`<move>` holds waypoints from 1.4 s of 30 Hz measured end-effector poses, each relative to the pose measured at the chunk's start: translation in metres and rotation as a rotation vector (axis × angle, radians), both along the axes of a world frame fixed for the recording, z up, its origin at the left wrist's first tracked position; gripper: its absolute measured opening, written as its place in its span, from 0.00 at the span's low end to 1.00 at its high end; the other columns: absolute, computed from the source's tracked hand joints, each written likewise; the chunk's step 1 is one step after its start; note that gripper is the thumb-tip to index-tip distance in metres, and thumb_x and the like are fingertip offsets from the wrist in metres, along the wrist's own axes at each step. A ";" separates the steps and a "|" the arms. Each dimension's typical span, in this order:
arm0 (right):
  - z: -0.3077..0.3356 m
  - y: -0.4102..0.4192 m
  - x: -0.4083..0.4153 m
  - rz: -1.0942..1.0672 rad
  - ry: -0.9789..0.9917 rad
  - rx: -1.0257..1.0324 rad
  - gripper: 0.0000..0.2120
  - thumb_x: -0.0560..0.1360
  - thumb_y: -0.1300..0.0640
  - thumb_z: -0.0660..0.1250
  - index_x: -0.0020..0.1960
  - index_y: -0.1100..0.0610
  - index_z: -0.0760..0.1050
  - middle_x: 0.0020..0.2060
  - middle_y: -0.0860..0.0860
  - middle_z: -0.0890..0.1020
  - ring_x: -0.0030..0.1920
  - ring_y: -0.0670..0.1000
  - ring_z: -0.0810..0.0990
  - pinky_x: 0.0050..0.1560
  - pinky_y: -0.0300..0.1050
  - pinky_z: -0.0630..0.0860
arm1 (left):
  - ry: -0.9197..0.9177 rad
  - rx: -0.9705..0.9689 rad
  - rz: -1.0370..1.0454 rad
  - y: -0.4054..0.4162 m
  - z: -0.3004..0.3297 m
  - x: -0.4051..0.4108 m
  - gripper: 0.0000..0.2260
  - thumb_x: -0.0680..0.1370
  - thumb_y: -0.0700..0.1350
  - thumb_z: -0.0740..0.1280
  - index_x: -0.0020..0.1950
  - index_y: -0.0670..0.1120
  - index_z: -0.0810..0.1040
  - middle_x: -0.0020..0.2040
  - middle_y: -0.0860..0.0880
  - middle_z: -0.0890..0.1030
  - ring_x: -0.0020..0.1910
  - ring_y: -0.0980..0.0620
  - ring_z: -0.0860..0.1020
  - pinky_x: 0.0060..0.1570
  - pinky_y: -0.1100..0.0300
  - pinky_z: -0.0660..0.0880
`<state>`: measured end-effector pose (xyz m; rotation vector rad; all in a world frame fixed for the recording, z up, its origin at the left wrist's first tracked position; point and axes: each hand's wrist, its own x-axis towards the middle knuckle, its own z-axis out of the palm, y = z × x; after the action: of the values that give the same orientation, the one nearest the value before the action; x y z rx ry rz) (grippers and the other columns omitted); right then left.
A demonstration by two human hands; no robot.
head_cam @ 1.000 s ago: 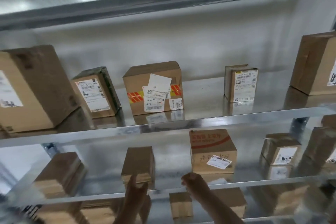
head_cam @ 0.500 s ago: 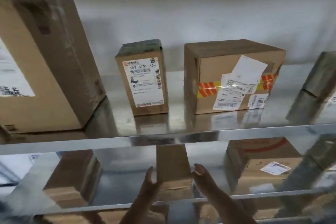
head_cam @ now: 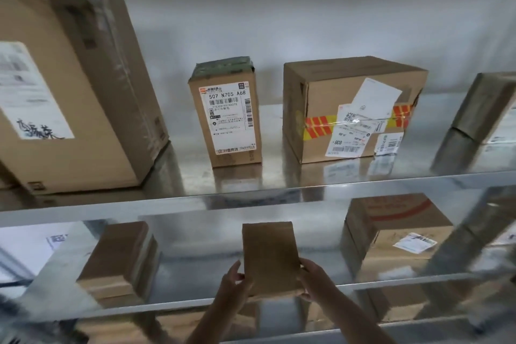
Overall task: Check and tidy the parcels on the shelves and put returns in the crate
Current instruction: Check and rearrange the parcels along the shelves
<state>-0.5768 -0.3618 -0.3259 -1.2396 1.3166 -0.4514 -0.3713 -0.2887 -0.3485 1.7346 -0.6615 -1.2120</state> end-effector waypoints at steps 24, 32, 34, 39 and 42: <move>0.252 0.171 -0.145 -0.161 -0.344 -0.762 0.07 0.81 0.48 0.60 0.55 0.44 0.77 0.53 0.43 0.82 0.50 0.37 0.81 0.49 0.33 0.74 | -0.678 -0.791 0.288 0.168 0.276 -0.172 0.17 0.81 0.37 0.64 0.67 0.52 0.77 0.58 0.55 0.77 0.54 0.62 0.76 0.46 0.74 0.71; 0.285 0.181 -0.156 -0.154 -0.352 -0.852 0.17 0.85 0.52 0.57 0.72 0.44 0.72 0.68 0.43 0.76 0.68 0.45 0.74 0.69 0.45 0.71 | -0.570 -0.786 0.154 0.174 0.300 -0.176 0.18 0.83 0.39 0.62 0.72 0.51 0.73 0.67 0.55 0.77 0.55 0.53 0.79 0.46 0.72 0.72; 0.289 0.182 -0.157 -0.145 -0.333 -0.845 0.17 0.85 0.51 0.56 0.73 0.44 0.70 0.70 0.44 0.74 0.69 0.46 0.73 0.71 0.47 0.70 | -0.545 -0.788 0.148 0.175 0.303 -0.177 0.19 0.82 0.40 0.62 0.72 0.52 0.73 0.66 0.55 0.77 0.56 0.50 0.80 0.46 0.69 0.74; 0.290 0.184 -0.158 -0.126 -0.325 -0.836 0.16 0.85 0.50 0.56 0.71 0.39 0.68 0.72 0.43 0.73 0.72 0.49 0.71 0.74 0.48 0.68 | -0.547 -0.770 0.124 0.180 0.304 -0.176 0.19 0.83 0.41 0.62 0.73 0.54 0.73 0.68 0.56 0.77 0.59 0.51 0.79 0.54 0.58 0.79; 0.287 0.185 -0.158 -0.094 -0.400 -0.817 0.19 0.82 0.42 0.56 0.73 0.32 0.66 0.75 0.43 0.71 0.75 0.48 0.70 0.76 0.55 0.67 | -0.440 -0.783 0.082 0.183 0.306 -0.174 0.17 0.84 0.43 0.61 0.72 0.56 0.71 0.67 0.56 0.78 0.63 0.53 0.78 0.58 0.59 0.77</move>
<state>-0.7345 -0.1770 -0.0384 -1.6277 0.8537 -1.3204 -0.5452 -0.1059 -0.0421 1.3205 -1.1282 -0.3956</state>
